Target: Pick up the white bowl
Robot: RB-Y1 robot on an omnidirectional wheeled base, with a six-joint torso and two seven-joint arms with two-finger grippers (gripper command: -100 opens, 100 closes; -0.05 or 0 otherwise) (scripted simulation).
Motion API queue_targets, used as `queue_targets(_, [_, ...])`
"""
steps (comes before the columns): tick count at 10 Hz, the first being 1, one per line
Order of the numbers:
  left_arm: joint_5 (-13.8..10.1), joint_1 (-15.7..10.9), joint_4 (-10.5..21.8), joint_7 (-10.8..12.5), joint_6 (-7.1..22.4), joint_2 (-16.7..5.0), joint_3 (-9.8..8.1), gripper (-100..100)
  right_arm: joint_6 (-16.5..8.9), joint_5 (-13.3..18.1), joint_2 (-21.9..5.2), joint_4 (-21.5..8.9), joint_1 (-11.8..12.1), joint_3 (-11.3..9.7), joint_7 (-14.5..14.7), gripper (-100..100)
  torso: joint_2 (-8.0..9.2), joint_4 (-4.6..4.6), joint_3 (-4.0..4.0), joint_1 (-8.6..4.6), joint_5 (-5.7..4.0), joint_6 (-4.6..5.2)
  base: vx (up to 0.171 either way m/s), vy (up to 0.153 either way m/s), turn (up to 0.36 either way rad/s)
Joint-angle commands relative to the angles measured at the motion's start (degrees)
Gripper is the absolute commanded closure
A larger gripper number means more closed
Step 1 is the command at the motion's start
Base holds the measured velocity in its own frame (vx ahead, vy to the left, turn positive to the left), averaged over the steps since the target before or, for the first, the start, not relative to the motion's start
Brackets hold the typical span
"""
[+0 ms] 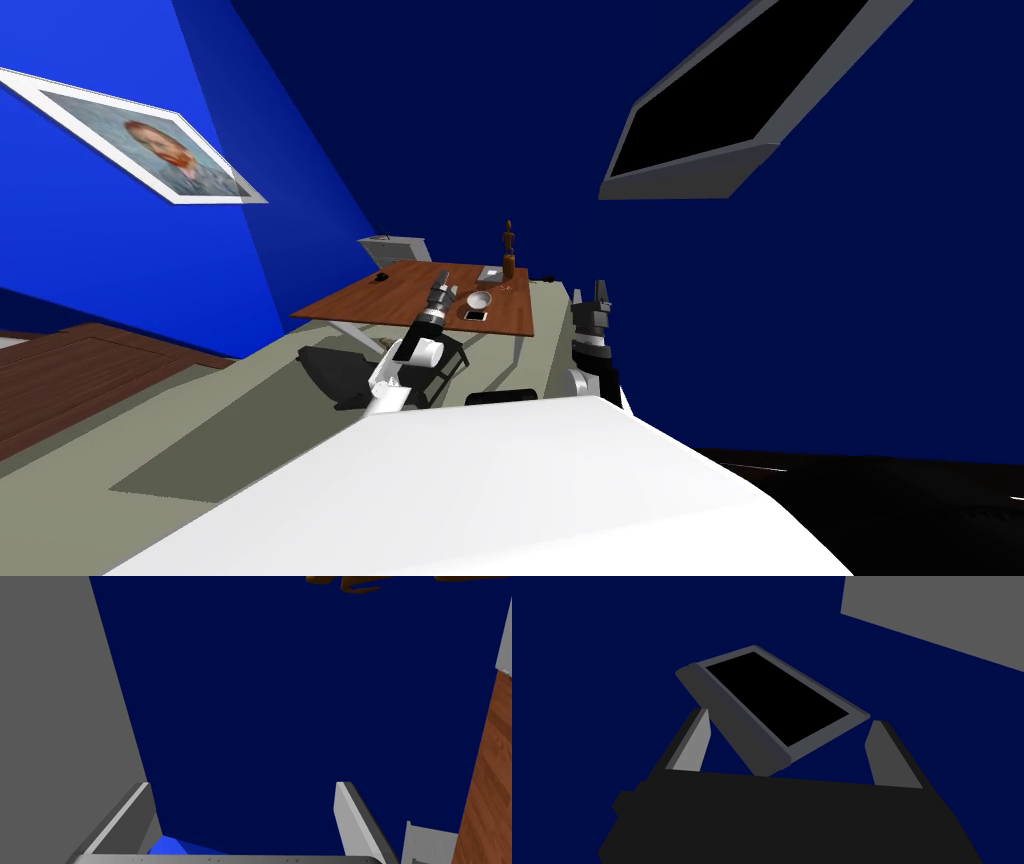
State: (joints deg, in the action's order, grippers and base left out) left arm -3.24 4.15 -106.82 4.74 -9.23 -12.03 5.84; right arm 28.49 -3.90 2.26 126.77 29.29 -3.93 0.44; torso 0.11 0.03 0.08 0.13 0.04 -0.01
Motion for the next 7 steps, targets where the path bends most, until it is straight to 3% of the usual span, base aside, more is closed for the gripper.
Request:
queue_targets(1, [-0.73, -2.86, 2.86, 0.59, 1.90, -0.17, 0.50, -100, 0.00, 0.00, 0.00, 0.00, 0.00, 0.00, 0.00, 0, 0.00, 0.00, 0.00, 0.00, 0.00, 0.00, -0.030, 0.037, -0.020])
queue_targets(2, [-0.73, -3.01, 4.33, 0.59, 1.90, -0.17, 0.50, -100, 0.00, 0.00, 0.00, 0.00, 0.00, 0.00, 0.00, 0, -0.04, -0.01, -0.02, 0.01, 0.00, 0.01, -0.026, 0.030, -0.015])
queue_targets(3, [-1.40, -5.45, 6.21, 1.14, 3.57, -0.27, 0.95, -100, 0.00, 0.00, 0.00, 0.00, 0.00, 0.00, 0.00, 0, -0.05, -0.01, -0.03, 0.00, 0.00, 0.00, -0.033, 0.031, -0.012])
queue_targets(4, [-1.40, -5.45, 7.65, 1.14, 3.57, -0.27, 0.95, -100, 0.00, 0.00, 0.00, 0.00, 0.00, 0.00, 0.00, 0, -0.05, -0.01, -0.03, -0.01, -0.01, 0.01, -0.025, 0.024, -0.015])
queue_targets(5, [-2.08, -7.92, 10.18, 1.70, 5.32, -0.31, 1.40, -100, 0.00, 0.00, 0.00, 0.00, 0.00, 0.00, 0.00, 0, -0.06, -0.02, -0.04, -0.02, 0.00, -0.01, -0.024, 0.019, -0.012])
queue_targets(6, [-2.08, -7.92, 11.04, 1.70, 5.32, -0.31, 1.40, -100, 0.00, 0.00, 0.00, 0.00, 0.00, 0.00, 0.00, 0, -0.07, -0.01, -0.04, -0.05, -0.01, 0.00, -0.019, 0.019, -0.009])
queue_targets(7, [-2.79, -10.13, 12.51, 2.28, 7.14, -0.30, 1.85, -100, 0.00, 0.00, 0.00, 0.00, 0.00, 0.00, 0.00, 0, -0.08, -0.02, -0.05, -0.05, -0.01, -0.01, -0.014, 0.031, -0.007])
